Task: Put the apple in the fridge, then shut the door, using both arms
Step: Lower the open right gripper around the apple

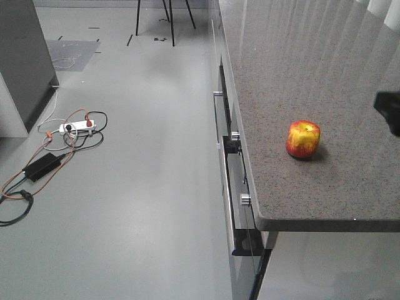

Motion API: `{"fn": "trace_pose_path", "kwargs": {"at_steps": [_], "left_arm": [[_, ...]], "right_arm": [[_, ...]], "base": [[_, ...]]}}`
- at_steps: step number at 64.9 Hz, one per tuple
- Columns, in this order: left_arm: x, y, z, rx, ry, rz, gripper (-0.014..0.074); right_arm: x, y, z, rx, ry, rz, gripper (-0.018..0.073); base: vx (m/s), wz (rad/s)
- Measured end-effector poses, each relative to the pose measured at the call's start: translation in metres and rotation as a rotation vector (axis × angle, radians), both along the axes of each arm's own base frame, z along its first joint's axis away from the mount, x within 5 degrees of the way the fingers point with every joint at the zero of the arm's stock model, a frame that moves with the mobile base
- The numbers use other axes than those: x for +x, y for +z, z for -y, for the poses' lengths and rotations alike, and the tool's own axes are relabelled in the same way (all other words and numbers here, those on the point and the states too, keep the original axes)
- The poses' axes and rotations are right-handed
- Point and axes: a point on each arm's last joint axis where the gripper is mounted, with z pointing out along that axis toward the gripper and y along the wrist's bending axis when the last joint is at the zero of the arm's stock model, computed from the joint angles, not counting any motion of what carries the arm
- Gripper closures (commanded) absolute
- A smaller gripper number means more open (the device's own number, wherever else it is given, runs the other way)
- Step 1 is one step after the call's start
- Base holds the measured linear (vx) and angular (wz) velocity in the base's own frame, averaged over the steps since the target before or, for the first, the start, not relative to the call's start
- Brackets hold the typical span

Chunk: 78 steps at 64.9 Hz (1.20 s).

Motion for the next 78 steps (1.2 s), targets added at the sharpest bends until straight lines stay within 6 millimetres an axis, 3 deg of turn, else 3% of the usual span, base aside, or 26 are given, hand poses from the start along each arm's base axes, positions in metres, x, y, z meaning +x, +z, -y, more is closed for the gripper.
{"fn": "trace_pose_path", "kwargs": {"at_steps": [15, 22, 35, 47, 57, 78], "left_arm": [[0.0, 0.0, 0.0, 0.0, 0.0, 0.0, 0.0602], [0.0, 0.0, 0.0, 0.0, 0.0, 0.0, 0.0602], [0.0, 0.0, 0.0, 0.0, 0.0, 0.0, 0.0602], [0.0, 0.0, 0.0, 0.0, 0.0, 0.0, 0.0602], [0.0, 0.0, 0.0, 0.0, 0.0, 0.0, 0.0602], [0.0, 0.0, 0.0, 0.0, 0.0, 0.0, 0.0602]], "right_arm": [[0.072, 0.004, -0.02, -0.049, 0.107, -0.065, -0.0043], [0.104, -0.006, -0.033, -0.029, 0.136, -0.109, -0.0043], [0.151, -0.032, -0.037, 0.044, 0.101, -0.217, -0.0037], [0.177, -0.059, -0.044, 0.049, 0.112, -0.309, -0.0033], [0.186, -0.078, -0.045, 0.073, 0.095, -0.362, -0.0033], [0.192, -0.088, -0.043, 0.038, 0.083, -0.379, -0.0043]], "base": [[0.0, 0.0], [0.0, 0.0], [0.0, 0.0], [0.0, 0.0], [0.0, 0.0], [0.0, 0.0]]}}
